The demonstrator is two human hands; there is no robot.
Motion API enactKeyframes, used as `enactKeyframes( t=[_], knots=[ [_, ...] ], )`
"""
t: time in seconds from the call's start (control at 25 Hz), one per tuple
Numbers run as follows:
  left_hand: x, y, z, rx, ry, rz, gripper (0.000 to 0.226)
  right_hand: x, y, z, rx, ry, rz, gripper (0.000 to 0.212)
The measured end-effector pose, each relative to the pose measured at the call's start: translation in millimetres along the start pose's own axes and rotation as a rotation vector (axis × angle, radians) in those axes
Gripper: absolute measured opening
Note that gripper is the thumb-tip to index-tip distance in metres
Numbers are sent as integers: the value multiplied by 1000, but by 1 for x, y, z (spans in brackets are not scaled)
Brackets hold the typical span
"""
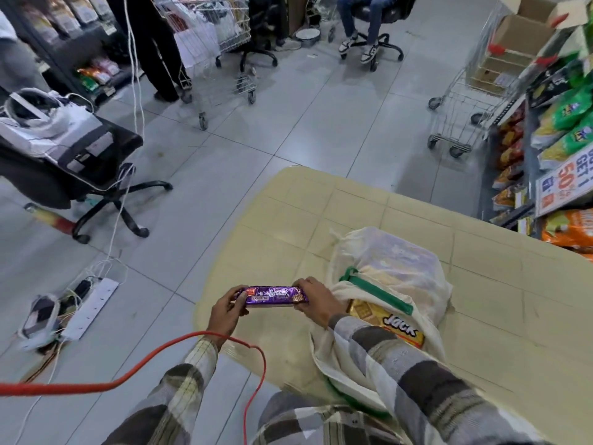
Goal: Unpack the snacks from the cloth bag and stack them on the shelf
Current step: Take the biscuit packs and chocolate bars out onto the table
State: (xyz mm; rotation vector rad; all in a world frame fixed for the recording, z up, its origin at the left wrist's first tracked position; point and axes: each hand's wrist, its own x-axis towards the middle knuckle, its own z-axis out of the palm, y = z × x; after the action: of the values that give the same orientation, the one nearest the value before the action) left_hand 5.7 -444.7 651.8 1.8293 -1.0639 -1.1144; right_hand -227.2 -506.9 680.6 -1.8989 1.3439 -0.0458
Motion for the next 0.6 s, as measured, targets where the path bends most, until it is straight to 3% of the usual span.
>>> enactKeyframes(
  t=[0.28, 0.48, 0.6],
  knots=[
    [25, -52, -20, 93, 62, -97, 26, 49, -12, 58, -129, -76, -26, 38],
    [25, -74, -19, 177, 42, -155, 26, 51, -12, 72, -229, -220, 58, 64],
    [21, -65, -14, 196, 159, -151, 30, 39, -10, 64, -198, -169, 65, 67]
  ],
)
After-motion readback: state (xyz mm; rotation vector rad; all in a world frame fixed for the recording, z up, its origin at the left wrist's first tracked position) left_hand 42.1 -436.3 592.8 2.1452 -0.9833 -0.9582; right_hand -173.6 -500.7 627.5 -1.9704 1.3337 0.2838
